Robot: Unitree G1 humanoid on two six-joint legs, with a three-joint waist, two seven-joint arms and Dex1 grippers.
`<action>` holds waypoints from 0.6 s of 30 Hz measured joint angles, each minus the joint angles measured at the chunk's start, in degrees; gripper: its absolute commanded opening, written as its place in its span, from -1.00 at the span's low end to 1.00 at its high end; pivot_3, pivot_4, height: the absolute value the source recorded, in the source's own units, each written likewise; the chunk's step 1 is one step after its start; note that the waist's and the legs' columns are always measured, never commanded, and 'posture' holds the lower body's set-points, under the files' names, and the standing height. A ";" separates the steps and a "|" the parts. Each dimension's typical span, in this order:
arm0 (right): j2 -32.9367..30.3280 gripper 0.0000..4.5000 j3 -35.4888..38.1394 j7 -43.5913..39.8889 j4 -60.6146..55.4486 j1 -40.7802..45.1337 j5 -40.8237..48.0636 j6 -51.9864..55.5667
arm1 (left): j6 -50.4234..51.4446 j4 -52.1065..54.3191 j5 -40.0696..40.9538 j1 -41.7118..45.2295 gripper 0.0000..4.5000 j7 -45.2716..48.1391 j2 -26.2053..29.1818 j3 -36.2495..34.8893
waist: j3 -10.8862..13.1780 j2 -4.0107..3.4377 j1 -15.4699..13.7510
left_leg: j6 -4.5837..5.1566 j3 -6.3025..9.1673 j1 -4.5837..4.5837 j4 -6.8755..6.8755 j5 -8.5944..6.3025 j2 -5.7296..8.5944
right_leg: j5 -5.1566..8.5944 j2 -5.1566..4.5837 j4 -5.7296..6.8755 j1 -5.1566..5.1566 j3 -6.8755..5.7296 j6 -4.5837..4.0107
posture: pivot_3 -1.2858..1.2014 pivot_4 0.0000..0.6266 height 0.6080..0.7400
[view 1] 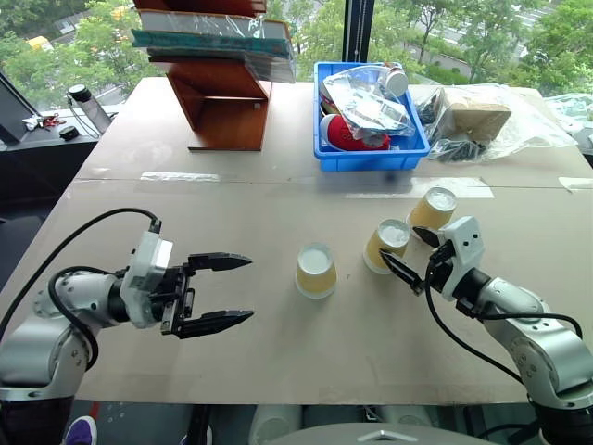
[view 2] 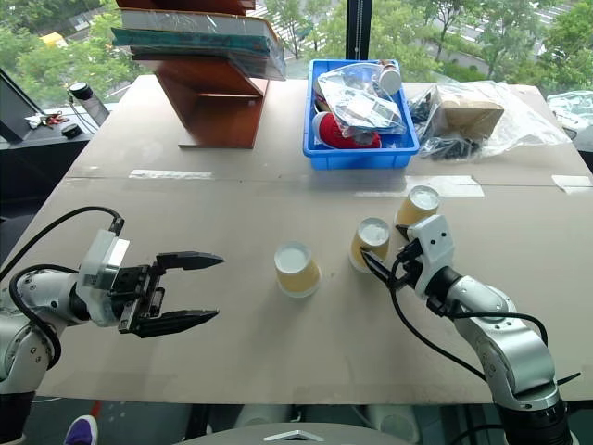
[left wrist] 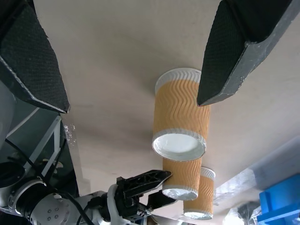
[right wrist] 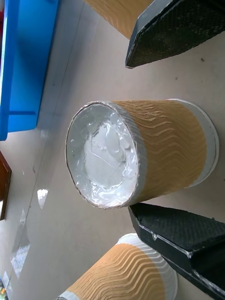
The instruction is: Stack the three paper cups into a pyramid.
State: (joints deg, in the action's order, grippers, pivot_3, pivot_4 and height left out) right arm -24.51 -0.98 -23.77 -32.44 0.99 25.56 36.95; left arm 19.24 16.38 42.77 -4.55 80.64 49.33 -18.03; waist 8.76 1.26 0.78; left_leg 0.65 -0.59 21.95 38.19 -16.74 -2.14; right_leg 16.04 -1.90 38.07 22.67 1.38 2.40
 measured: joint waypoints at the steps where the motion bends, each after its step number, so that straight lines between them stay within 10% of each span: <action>1: 0.14 1.00 -0.48 -0.42 0.22 0.12 -0.12 -0.38 | 0.27 0.24 0.22 0.01 0.98 -0.30 0.00 -0.08 | 0.00 0.00 0.01 | 0.00 0.00 0.00 0.00 0.00 0.00 | 0.00 0.00 0.00 0.00 0.00 0.00 | 0.03 -0.52 1.00; 5: 0.56 1.00 -0.89 -1.10 1.61 1.04 -0.37 -1.38 | 0.77 0.88 0.65 -0.02 0.98 -0.76 0.00 -0.80 | 0.00 0.00 0.00 | 0.00 0.00 0.00 0.00 0.00 0.00 | 0.00 0.00 0.00 0.00 0.00 0.00 | 0.03 -0.52 1.00; 11: 0.69 0.10 -1.05 -2.28 3.35 2.16 -0.94 -2.78 | 1.06 1.07 1.13 0.23 1.00 -1.50 -0.34 -1.75 | 0.00 0.00 0.00 | 0.00 0.00 0.00 0.01 0.00 0.00 | 0.00 0.00 0.01 0.00 -0.01 0.00 | 0.03 -0.52 1.00; 18: -2.89 0.10 -2.24 -6.28 2.46 1.64 -2.80 -5.34 | 0.82 1.93 1.72 -0.40 1.00 -3.92 -2.31 -1.82 | 0.01 -0.02 -0.01 | 0.00 -0.01 0.00 0.02 0.00 0.00 | 0.00 -0.01 0.01 0.00 -0.01 0.00 | 0.03 -0.52 1.00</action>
State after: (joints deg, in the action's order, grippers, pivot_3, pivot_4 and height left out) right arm -27.40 -3.22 -30.05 -29.99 2.63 22.75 31.61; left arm 20.05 18.31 44.49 -4.95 76.71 47.02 -19.86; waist 8.78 1.23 0.78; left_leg 0.65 -0.60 21.95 38.21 -16.74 -2.14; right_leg 16.04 -1.91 38.08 22.67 1.37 2.40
